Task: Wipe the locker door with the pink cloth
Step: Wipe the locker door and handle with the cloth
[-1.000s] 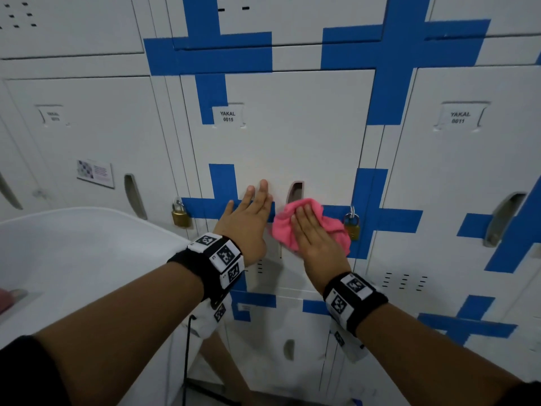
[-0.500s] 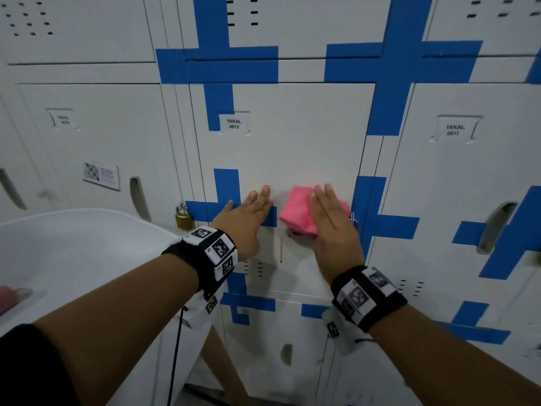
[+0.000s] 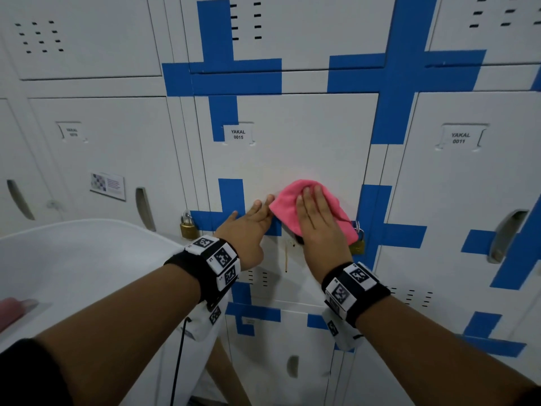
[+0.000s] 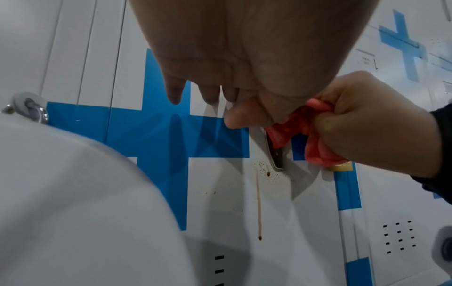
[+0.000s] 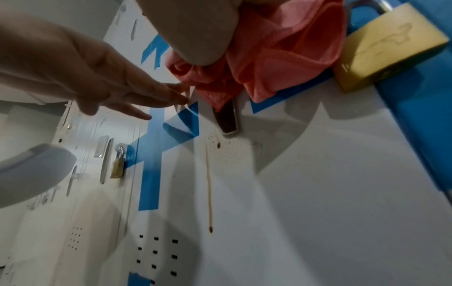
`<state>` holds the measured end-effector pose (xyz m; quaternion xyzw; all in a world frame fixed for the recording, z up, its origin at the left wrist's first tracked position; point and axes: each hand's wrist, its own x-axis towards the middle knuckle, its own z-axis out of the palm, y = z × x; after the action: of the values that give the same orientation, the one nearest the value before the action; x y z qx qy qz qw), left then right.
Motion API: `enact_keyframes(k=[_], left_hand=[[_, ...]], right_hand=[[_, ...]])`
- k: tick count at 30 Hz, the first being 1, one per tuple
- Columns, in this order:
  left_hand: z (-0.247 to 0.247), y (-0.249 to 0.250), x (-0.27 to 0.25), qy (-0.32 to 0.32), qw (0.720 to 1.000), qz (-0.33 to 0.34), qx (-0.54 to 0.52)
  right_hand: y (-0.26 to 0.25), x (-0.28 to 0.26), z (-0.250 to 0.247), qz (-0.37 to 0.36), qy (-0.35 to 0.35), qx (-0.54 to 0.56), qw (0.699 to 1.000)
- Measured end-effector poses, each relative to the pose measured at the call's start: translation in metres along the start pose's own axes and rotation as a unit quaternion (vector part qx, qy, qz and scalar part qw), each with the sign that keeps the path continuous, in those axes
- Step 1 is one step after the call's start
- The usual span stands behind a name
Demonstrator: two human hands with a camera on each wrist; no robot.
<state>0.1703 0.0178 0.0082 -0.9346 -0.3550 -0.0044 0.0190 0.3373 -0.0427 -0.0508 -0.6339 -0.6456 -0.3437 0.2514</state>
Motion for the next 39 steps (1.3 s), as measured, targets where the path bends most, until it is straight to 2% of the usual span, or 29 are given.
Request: enact_keyframes(k=[5, 10, 13, 17, 19, 22, 25, 27, 30, 32, 36, 39], left_hand=[[-0.002, 0.001, -0.002, -0.006, 1.0, 0.003, -0.016], [-0.005, 0.0, -0.004, -0.022, 1.0, 0.0, -0.006], [-0.006, 0.0, -0.004, -0.028, 1.0, 0.002, 0.0], [-0.009, -0.002, -0.004, -0.027, 1.0, 0.009, -0.005], [-0.012, -0.004, -0.004, 0.002, 0.999, 0.015, -0.038], [-0.015, -0.006, -0.008, 0.112, 0.983, 0.007, -0.146], [-0.018, -0.005, -0.009, 0.211, 0.963, 0.034, -0.165], [-0.021, -0.004, -0.01, 0.226, 0.962, 0.038, -0.146], [-0.021, -0.006, -0.013, 0.2, 0.972, 0.02, -0.117], [-0.017, -0.013, -0.01, 0.179, 0.979, 0.015, -0.095], [-0.009, -0.02, -0.004, 0.135, 0.99, 0.007, -0.046], [-0.008, -0.018, -0.001, 0.118, 0.993, -0.007, -0.022]], right_hand=[[-0.003, -0.011, 0.006, -0.036, 0.026, -0.028, 0.999], [-0.004, -0.052, 0.035, -0.016, -0.063, 0.011, 0.998], [-0.001, -0.065, 0.037, -0.003, -0.076, 0.039, 0.996], [0.0, -0.058, 0.021, 0.029, 0.039, 0.124, 0.991], [-0.002, -0.045, 0.009, 0.046, 0.108, 0.156, 0.981], [-0.009, -0.017, -0.008, 0.037, 0.189, 0.17, 0.966], [-0.018, 0.007, -0.008, 0.013, 0.228, 0.151, 0.962], [-0.018, 0.011, 0.006, -0.017, 0.175, 0.123, 0.977], [-0.017, 0.001, 0.032, -0.087, 0.04, 0.07, 0.993], [-0.019, -0.004, 0.04, -0.129, -0.013, 0.048, 0.99], [-0.024, -0.005, 0.046, -0.159, -0.088, 0.047, 0.982], [-0.026, -0.008, 0.056, -0.207, -0.152, 0.014, 0.966]])
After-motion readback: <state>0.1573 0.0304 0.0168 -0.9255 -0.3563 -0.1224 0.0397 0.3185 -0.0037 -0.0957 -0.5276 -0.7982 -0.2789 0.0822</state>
